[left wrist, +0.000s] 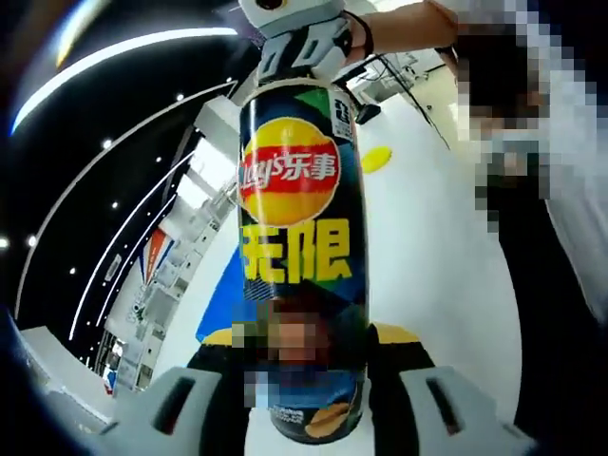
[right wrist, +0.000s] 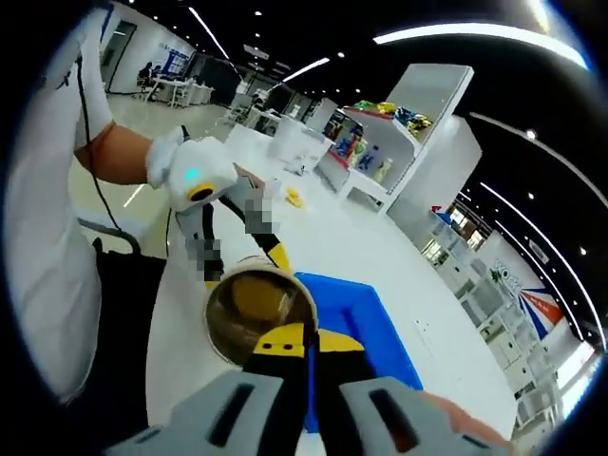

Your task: Open the lid of the chip container on the table, take out the chips, place them into the box in front of the container, and close the lid

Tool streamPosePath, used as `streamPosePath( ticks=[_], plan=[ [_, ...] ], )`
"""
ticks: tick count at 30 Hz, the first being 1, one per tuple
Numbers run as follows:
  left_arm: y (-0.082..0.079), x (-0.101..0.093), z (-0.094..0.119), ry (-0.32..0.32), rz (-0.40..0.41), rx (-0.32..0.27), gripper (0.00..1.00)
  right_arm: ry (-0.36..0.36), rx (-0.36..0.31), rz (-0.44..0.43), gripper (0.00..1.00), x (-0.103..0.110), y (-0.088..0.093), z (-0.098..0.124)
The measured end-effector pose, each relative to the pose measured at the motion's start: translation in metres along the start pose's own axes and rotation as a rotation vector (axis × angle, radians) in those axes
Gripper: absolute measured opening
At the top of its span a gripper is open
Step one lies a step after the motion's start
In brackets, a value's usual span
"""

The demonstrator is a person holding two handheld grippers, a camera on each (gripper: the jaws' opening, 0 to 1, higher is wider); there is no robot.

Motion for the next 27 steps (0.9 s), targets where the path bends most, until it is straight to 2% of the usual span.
streamPosePath(
  ticks=[2, 3, 4, 6, 10, 17, 22, 24, 27],
  plan=[
    [-0.001, 0.000, 0.000, 0.013, 0.013, 0.000, 0.53, -0.006, -0.010, 0.036, 0.00, 0.000, 0.000, 0.000],
    [0.000, 0.000, 0.000, 0.014, 0.006, 0.001, 0.53, 0.002, 0.005, 0.057, 0.00, 0.001, 0.003, -0.001],
    [0.006, 0.000, -0.002, 0.010, -0.014, 0.008, 0.53, 0.003, 0.003, 0.053, 0.00, 0.002, 0.003, -0.002],
    [0.005, 0.000, -0.002, 0.008, -0.019, 0.012, 0.52, 0.001, -0.007, 0.071, 0.00, 0.004, 0.005, -0.002],
    [0.003, -0.001, 0.000, 0.013, -0.021, 0.001, 0.51, 0.004, -0.017, 0.223, 0.00, 0.013, 0.005, 0.000],
    [0.001, -0.006, 0.007, 0.033, -0.072, 0.010, 0.51, -0.005, -0.010, 0.357, 0.00, 0.037, 0.008, 0.000],
    [-0.001, -0.009, 0.013, 0.084, -0.086, 0.018, 0.53, -0.011, 0.043, 0.527, 0.00, 0.059, 0.011, -0.004],
    [-0.001, -0.010, 0.015, 0.106, -0.107, 0.028, 0.53, -0.008, 0.041, 0.530, 0.00, 0.065, 0.014, -0.005],
    [-0.002, -0.009, 0.018, 0.131, -0.129, 0.039, 0.53, 0.001, 0.055, 0.584, 0.00, 0.072, 0.018, -0.006]
  ],
)
Point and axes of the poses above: the point that each gripper's makers call its tool centre point, and the gripper's own axes: z roughly backward along the fingers, x roughly to its left, y roughly out of its underside, the point moved 10 cm from there along z, roughly backward along the fingers, and after that the axes turned 13 degrees about -y, right-handed, at the moved point
